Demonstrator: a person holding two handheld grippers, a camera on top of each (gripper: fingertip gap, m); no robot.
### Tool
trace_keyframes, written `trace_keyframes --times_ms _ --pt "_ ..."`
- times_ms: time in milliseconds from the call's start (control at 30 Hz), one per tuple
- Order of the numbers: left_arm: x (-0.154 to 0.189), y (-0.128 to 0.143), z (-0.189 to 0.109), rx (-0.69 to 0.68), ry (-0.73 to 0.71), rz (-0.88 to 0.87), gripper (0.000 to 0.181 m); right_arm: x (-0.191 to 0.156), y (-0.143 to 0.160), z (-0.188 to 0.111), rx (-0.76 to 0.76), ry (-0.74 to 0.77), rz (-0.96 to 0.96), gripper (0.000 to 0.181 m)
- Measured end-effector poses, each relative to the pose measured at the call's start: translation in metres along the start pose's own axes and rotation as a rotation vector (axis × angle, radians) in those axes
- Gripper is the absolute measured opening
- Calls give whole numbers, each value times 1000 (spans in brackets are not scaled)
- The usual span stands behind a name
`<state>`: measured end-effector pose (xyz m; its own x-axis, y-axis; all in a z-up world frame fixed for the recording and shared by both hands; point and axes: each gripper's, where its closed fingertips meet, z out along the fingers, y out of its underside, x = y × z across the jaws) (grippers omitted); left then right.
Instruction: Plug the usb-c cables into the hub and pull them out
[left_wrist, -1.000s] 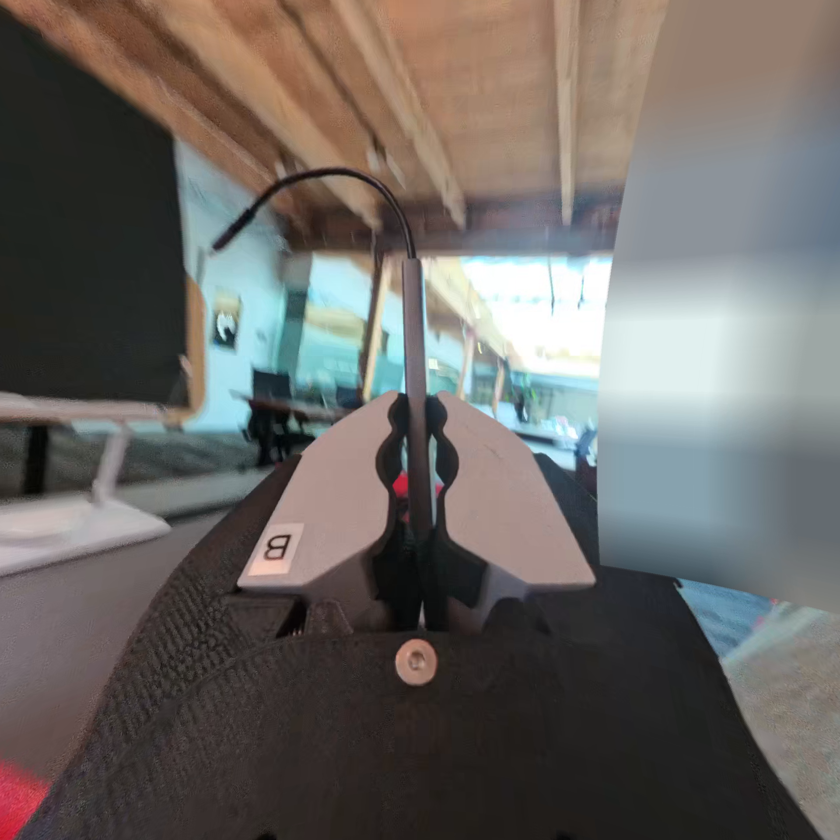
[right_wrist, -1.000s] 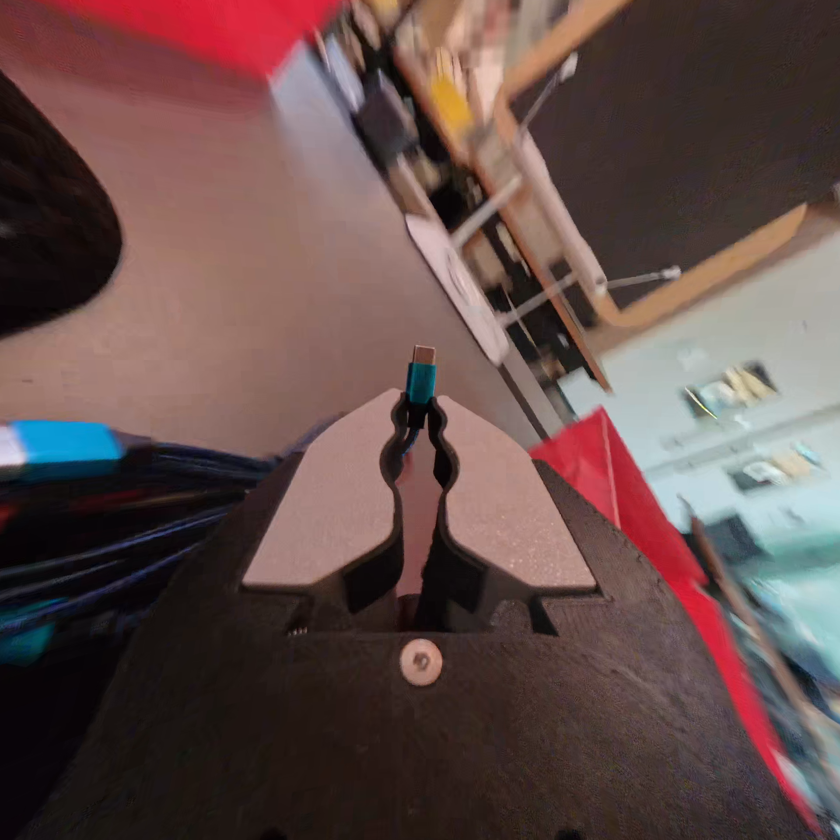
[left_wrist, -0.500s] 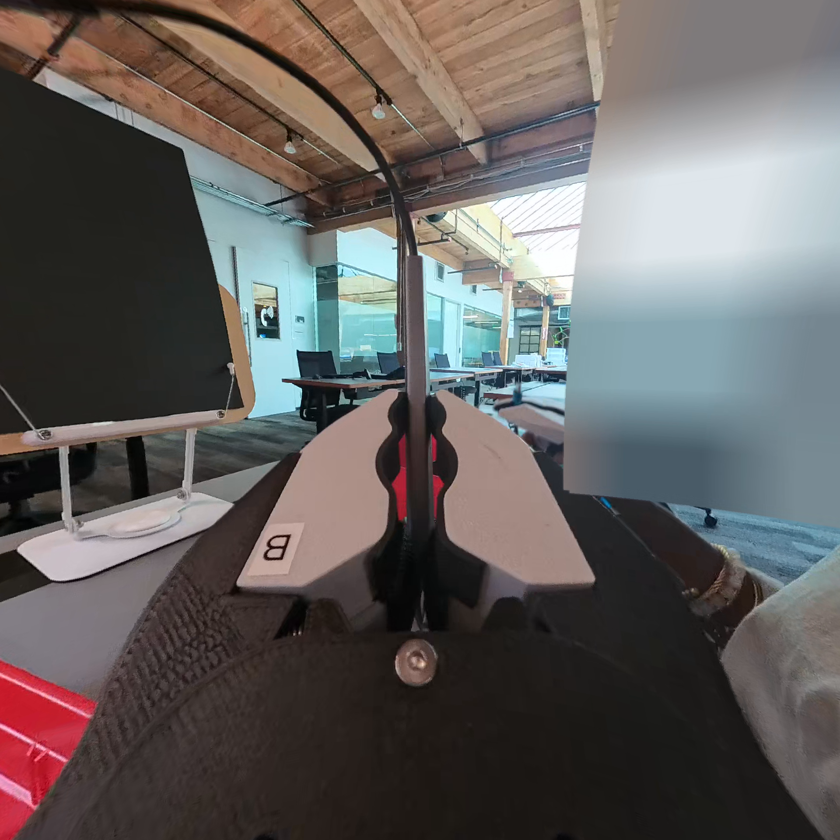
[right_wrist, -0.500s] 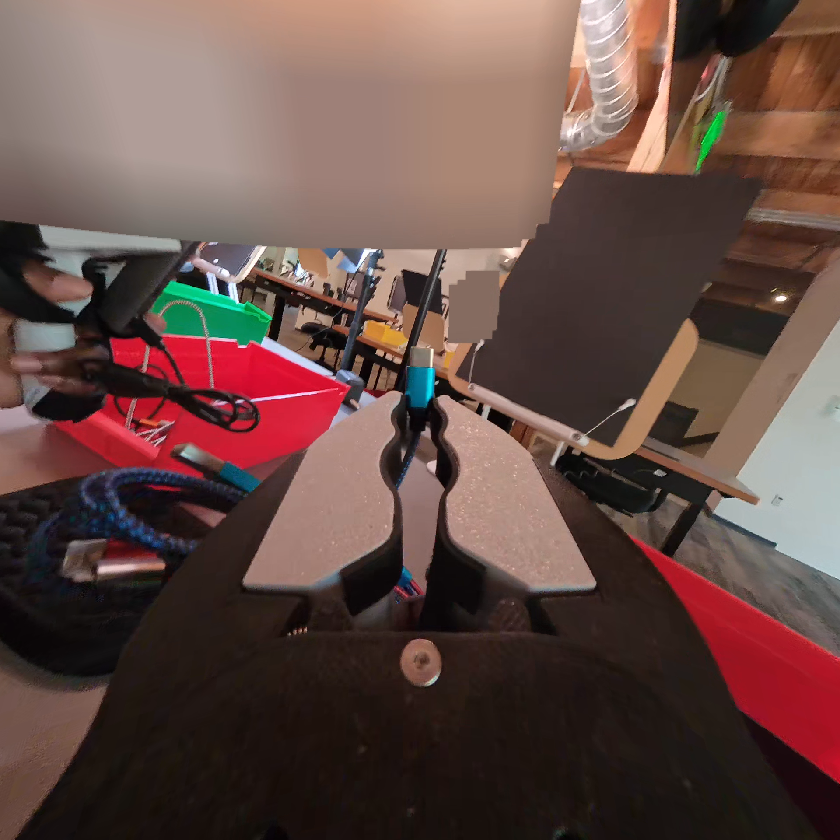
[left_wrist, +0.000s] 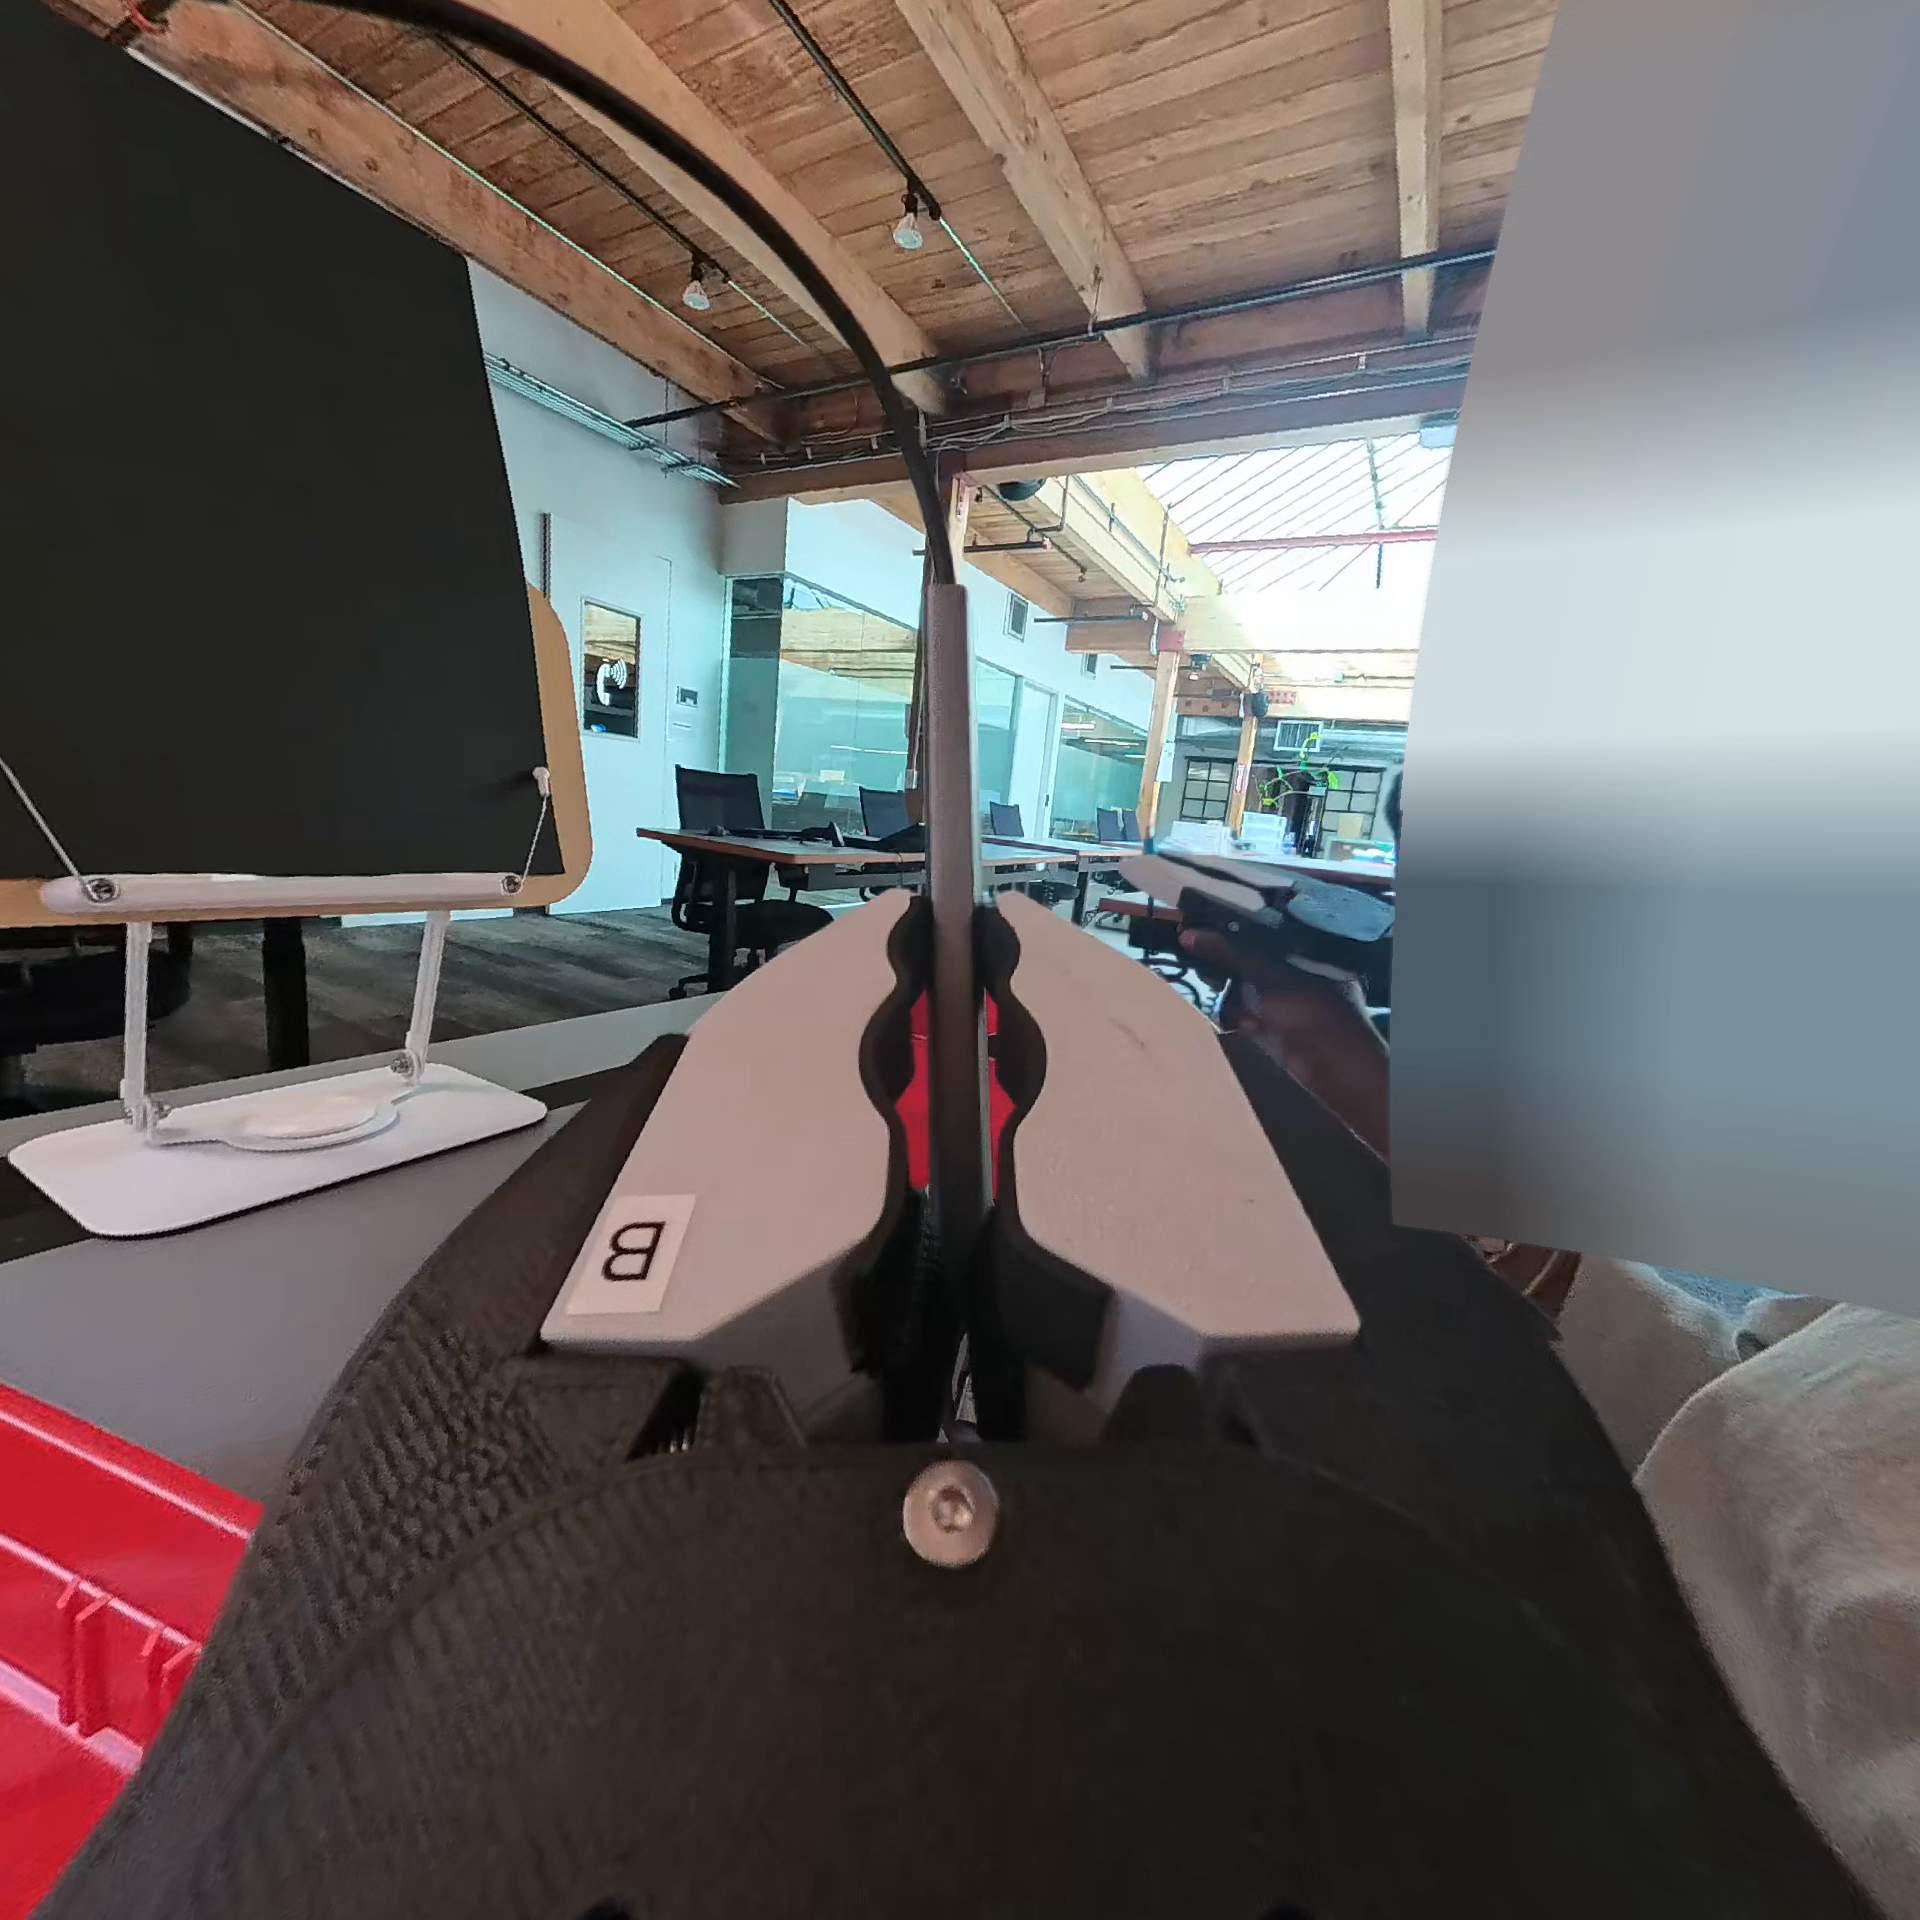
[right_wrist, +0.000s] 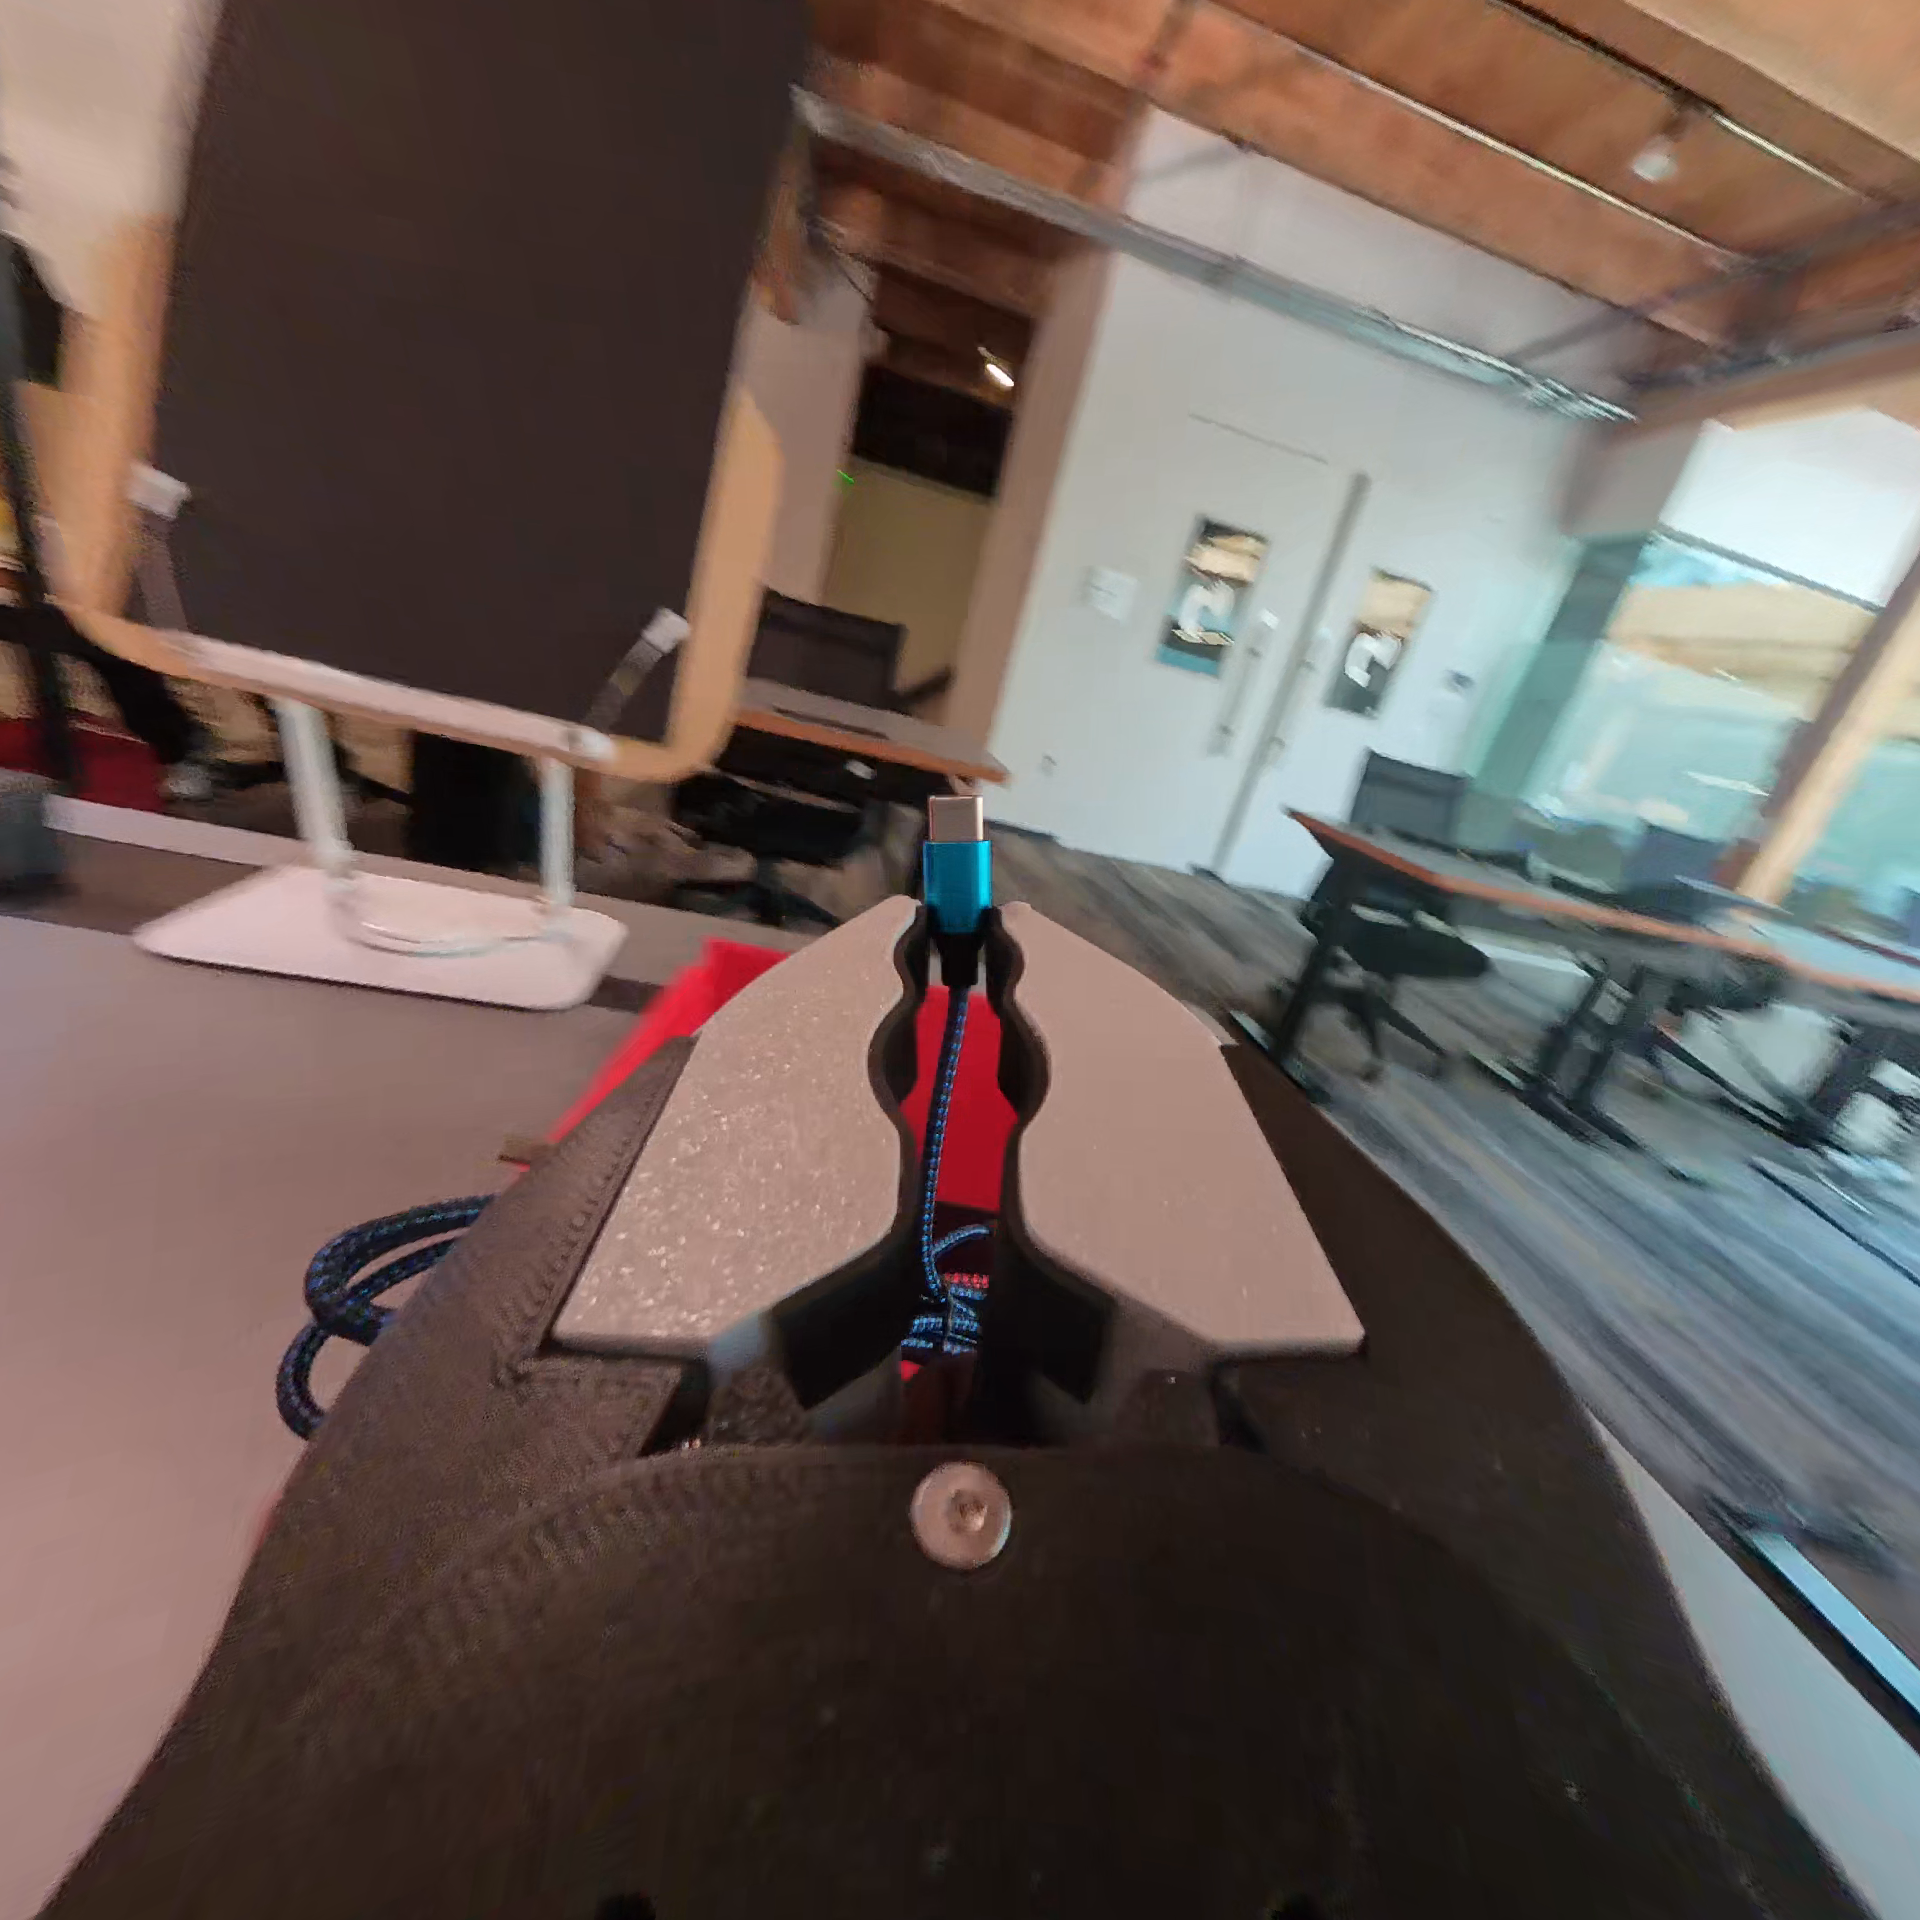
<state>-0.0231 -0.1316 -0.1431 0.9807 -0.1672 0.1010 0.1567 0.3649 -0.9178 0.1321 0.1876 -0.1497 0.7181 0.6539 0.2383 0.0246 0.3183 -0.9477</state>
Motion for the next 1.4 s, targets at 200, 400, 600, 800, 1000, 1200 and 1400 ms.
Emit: trace_keyframes --times_ms 200,400,600,800,1000,1200,1400 --pt "0 3 2 -6 3 -6 8 19 65 20 -196 157 -42 9" --pt "0 6 4 -5 9 -26 8 11 81 26 -267 93 -3 11" --pt "0 6 4 -4 10 -26 8 2 88 12 -363 -42 89 28" --pt "-4 9 5 32 2 -91 8 -43 15 -23 -92 -379 194 38" --pt "-14 15 8 85 -41 -231 8 -179 -40 -108 191 -855 -153 47" --pt "-6 26 17 34 -44 -194 8 -282 -50 -145 247 -997 -331 35" --pt "11 33 27 2 17 -218 8 -311 -29 -133 185 -914 -534 26"
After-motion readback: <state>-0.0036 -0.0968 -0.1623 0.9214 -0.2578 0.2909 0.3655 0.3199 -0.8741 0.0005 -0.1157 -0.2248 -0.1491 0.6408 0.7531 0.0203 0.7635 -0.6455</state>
